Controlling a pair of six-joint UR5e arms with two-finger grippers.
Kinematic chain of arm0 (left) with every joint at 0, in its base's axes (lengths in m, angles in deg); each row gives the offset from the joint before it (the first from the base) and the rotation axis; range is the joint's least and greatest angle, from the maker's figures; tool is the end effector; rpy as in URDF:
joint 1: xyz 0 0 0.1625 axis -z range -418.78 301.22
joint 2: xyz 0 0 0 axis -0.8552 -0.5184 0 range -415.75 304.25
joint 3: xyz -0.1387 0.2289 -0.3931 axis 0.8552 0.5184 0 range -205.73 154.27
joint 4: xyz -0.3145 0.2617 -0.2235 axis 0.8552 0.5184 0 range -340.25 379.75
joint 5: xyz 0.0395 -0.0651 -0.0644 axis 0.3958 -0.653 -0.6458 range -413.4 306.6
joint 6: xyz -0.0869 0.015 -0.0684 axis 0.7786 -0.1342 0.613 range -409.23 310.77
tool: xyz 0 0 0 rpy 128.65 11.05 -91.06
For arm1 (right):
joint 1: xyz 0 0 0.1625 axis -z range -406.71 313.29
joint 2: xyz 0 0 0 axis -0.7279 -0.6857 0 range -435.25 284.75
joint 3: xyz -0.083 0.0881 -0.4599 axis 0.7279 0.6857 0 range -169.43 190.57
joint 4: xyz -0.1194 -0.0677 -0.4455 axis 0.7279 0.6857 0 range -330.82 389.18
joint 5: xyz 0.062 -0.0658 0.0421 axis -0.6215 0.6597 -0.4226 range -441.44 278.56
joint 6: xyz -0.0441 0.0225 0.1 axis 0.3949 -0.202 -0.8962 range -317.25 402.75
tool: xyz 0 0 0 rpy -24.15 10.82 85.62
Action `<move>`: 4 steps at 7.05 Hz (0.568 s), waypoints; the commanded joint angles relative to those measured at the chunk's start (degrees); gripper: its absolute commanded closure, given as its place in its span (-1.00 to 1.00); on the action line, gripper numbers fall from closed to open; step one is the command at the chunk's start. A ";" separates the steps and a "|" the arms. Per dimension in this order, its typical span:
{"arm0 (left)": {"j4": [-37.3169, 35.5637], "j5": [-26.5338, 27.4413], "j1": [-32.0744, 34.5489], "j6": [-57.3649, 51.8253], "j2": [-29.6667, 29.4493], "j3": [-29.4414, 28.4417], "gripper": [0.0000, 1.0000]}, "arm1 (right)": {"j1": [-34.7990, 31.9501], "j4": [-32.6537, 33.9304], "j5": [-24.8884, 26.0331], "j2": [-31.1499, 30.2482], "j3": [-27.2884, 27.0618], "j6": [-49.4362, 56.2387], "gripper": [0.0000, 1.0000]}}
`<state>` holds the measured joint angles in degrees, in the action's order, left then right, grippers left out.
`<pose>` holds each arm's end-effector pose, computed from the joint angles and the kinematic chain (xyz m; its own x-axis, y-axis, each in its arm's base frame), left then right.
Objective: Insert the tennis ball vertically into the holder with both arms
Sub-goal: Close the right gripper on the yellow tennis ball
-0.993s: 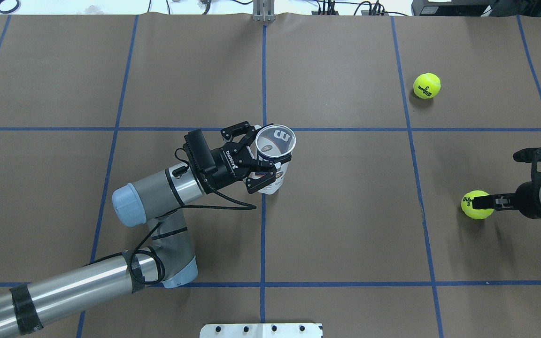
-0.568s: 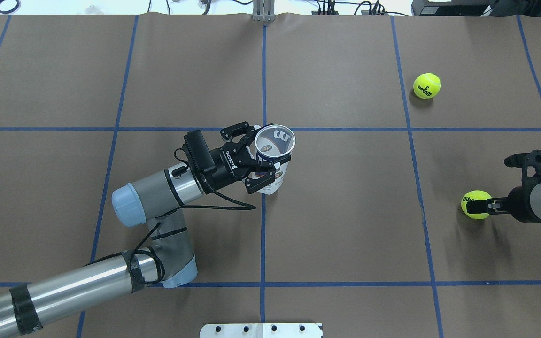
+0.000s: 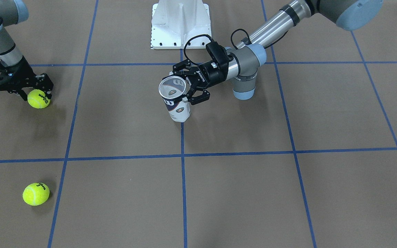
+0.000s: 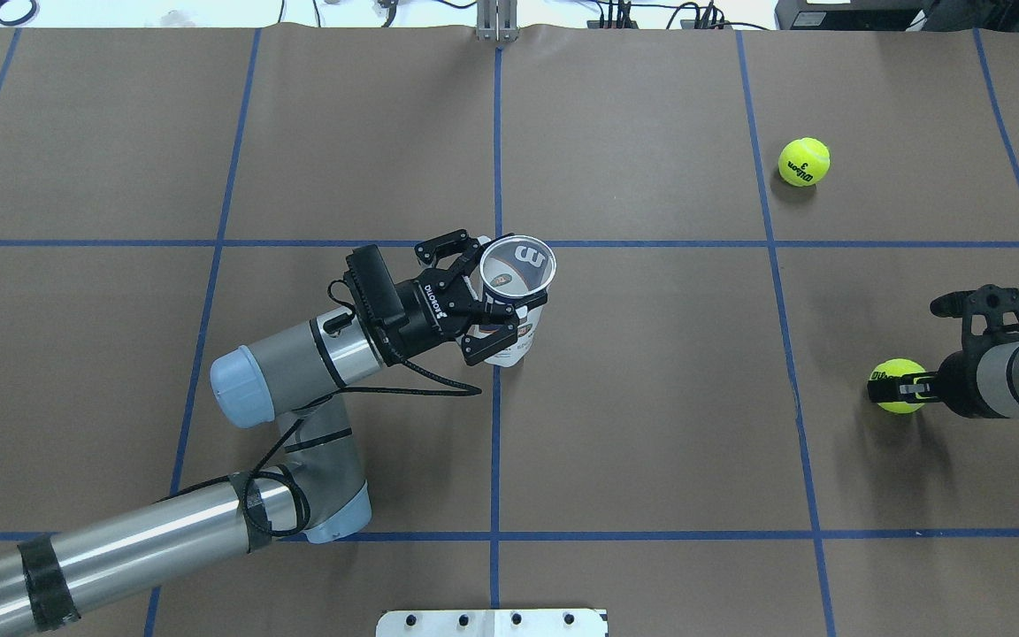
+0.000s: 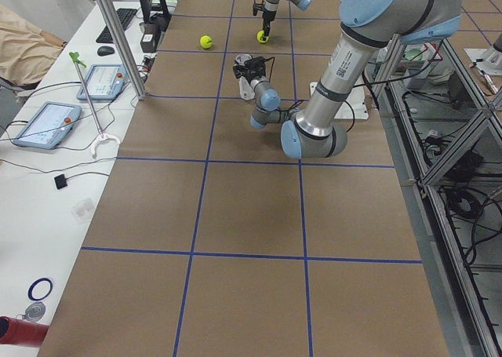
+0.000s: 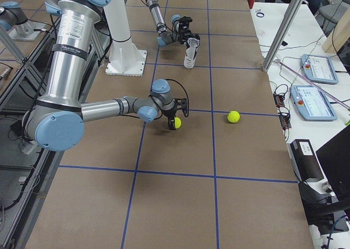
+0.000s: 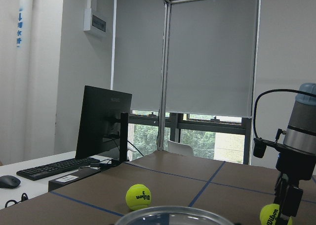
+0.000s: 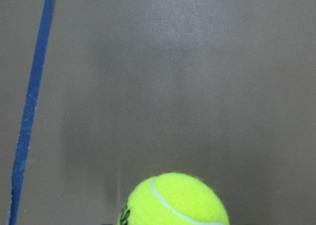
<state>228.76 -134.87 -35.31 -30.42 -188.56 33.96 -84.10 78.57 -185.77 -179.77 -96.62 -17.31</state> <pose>0.6521 -0.4464 0.2669 0.2732 0.9020 -0.3344 0.7352 0.0284 0.6772 -0.3123 -0.3716 0.6125 0.7276 -0.0526 0.6840 -0.1043 0.9770 0.1861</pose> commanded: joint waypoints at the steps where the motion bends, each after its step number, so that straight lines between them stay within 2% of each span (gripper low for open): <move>1: 0.00 0.00 0.00 0.00 0.00 0.08 -0.47 | 0.04 0.00 0.19 0.11 -0.03 0.12 0.54; 2: 0.00 0.00 0.00 0.00 0.00 -0.01 -0.47 | -0.05 -0.09 -0.95 0.46 -0.99 0.29 0.82; 3: 0.00 0.00 0.00 0.00 0.00 -0.01 -0.47 | -0.31 0.00 -2.96 1.07 -3.00 0.21 0.99; 4: 0.00 0.00 0.00 0.00 0.00 0.08 -0.47 | -4.05 0.09 -7.24 3.77 -3.37 0.21 1.00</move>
<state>228.76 -134.87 -35.31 -30.42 -188.56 33.97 -85.15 78.57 -188.89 -178.34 -98.92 -17.10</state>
